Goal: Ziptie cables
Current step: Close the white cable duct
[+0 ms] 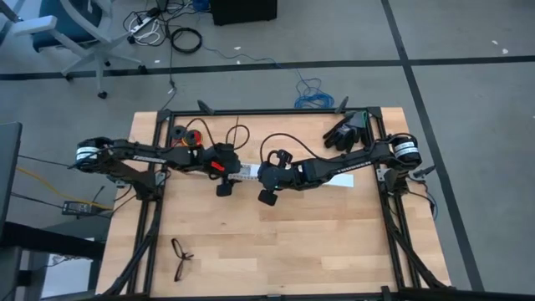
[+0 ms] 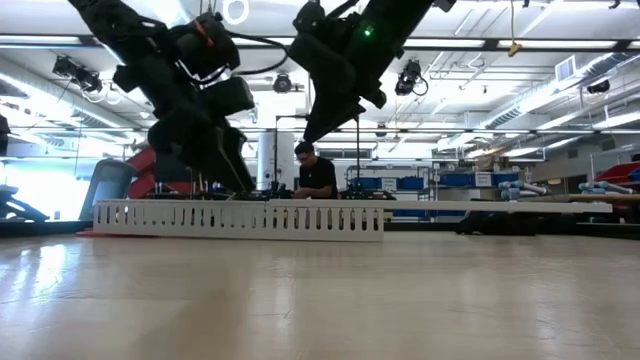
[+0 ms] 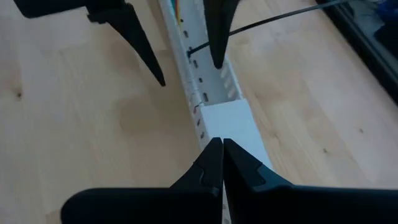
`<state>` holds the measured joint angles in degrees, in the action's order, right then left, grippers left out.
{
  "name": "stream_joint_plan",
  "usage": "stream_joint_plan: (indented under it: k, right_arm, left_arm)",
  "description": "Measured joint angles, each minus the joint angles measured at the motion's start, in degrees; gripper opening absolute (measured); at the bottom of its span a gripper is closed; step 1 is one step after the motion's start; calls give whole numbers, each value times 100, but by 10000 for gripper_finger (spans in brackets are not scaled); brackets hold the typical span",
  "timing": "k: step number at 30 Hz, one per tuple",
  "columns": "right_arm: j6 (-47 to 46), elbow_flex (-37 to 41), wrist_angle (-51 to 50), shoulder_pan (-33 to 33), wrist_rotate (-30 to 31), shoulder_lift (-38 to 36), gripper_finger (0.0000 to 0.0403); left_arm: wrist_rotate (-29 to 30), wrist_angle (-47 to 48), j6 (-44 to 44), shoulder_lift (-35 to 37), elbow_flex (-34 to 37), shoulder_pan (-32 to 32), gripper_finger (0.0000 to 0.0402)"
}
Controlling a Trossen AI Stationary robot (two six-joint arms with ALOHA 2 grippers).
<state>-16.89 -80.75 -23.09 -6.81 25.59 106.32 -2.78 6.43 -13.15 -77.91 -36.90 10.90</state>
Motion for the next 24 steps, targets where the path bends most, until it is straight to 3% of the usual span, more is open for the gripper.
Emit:
stream_joint_plan:
  k: [9,18,24]
  right_arm:
    - [-95,-2,29,-43,38,0,0]
    - [-155,-2,46,-178,47,0,0]
    - [-161,-2,31,-243,50,0,0]
  left_arm:
    - [63,-702,-295,-126,405,33,275]
    - [205,-1234,-323,-331,449,469,275]
    - [-311,-1249,-292,-725,428,689,275]
